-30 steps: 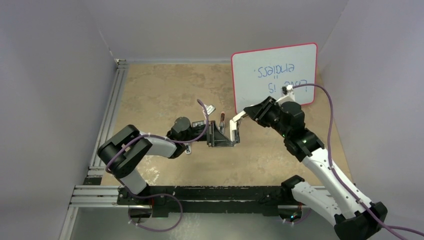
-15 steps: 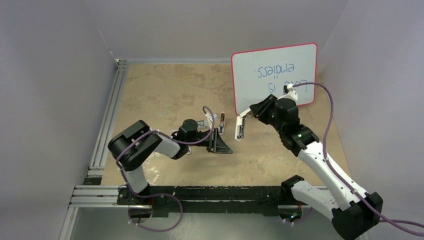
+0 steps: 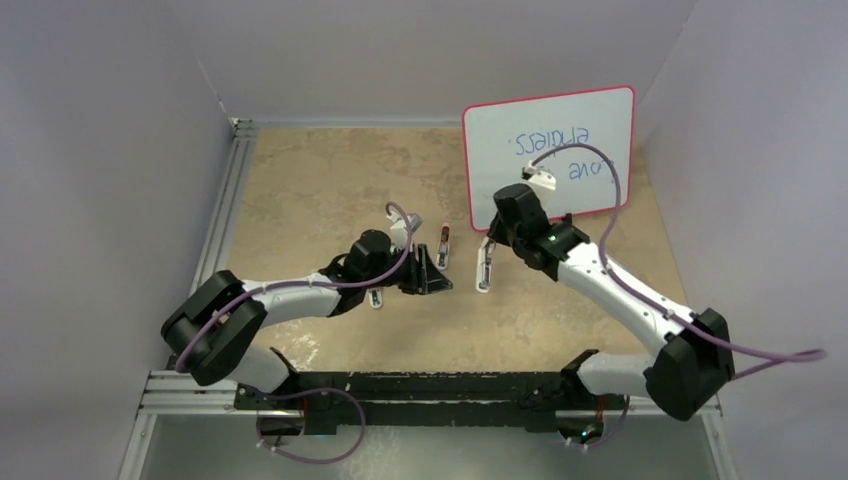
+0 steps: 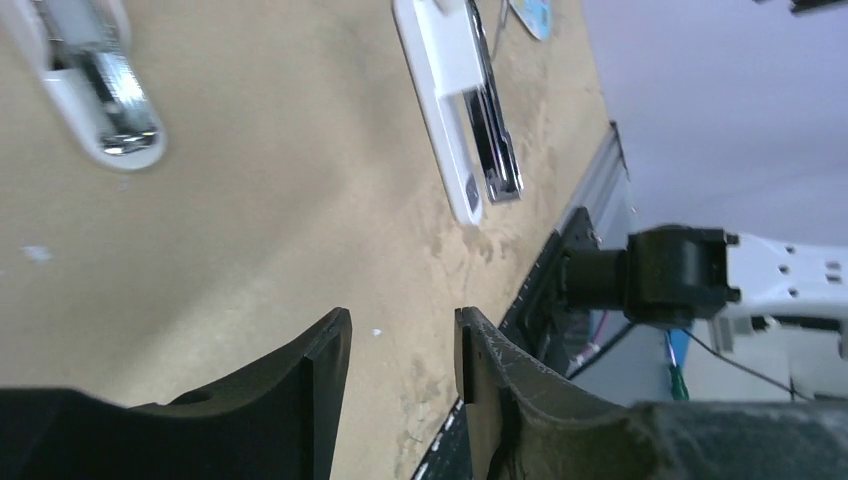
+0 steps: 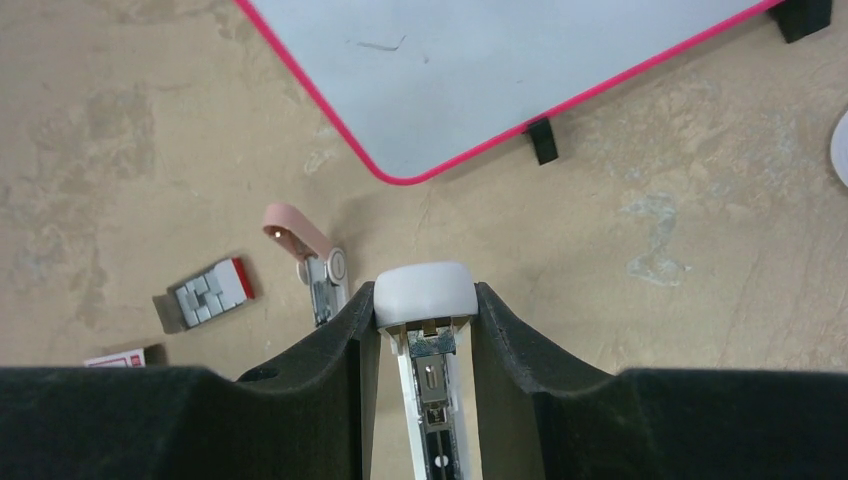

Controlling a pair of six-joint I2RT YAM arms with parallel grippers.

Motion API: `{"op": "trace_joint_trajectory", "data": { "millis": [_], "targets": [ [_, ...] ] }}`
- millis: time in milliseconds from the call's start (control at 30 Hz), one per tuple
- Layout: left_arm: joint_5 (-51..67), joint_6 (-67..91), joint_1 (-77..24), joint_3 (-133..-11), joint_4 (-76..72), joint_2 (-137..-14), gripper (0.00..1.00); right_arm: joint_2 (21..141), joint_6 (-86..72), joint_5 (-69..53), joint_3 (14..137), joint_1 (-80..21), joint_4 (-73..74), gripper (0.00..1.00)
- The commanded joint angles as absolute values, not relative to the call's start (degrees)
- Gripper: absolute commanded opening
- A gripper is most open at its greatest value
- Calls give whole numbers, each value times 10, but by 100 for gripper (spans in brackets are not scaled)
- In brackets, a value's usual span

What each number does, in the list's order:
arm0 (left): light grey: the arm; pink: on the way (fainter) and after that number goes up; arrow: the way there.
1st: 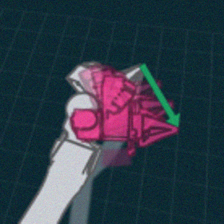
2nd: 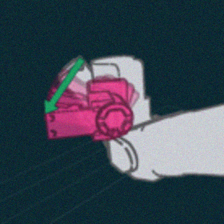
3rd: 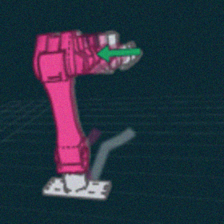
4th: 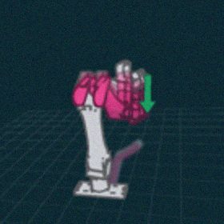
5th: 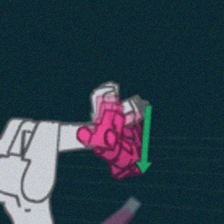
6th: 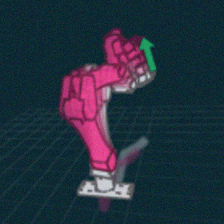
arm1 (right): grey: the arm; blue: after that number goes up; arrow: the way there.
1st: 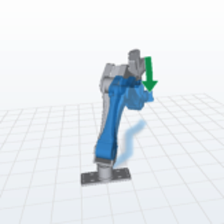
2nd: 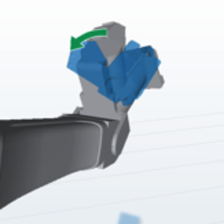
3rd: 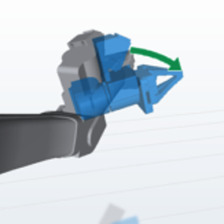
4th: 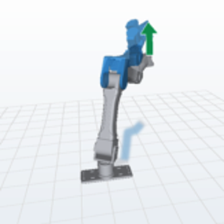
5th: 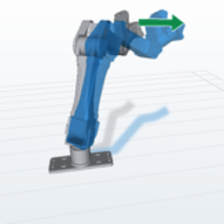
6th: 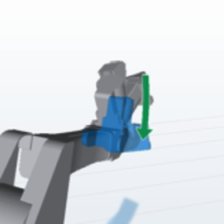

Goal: Load the staples into the stapler
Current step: Place the stapler at the center of the board.

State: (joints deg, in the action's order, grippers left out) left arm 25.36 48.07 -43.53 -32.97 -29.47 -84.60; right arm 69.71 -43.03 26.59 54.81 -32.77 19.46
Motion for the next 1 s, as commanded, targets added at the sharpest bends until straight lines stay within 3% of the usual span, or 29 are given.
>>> {"op": "trace_joint_trajectory", "data": {
  "millis": [0,233,500,733,967],
  "targets": [
    [154,432,-436,-356,-185,-803,43,745,-433,357,613,-367,237,9],
    [187,453,-436,-343,-207,-804,47,793,-446,376,631,-387,242,10],
    [267,554,-452,-352,-361,-906,57,822,-469,364,617,-389,216,10],
    [244,559,-475,-427,-373,-1000,56,838,-476,353,601,-389,198,11],
    [209,585,-482,-436,-394,-1013,52,849,-473,355,591,-389,190,11]
  ]
}}
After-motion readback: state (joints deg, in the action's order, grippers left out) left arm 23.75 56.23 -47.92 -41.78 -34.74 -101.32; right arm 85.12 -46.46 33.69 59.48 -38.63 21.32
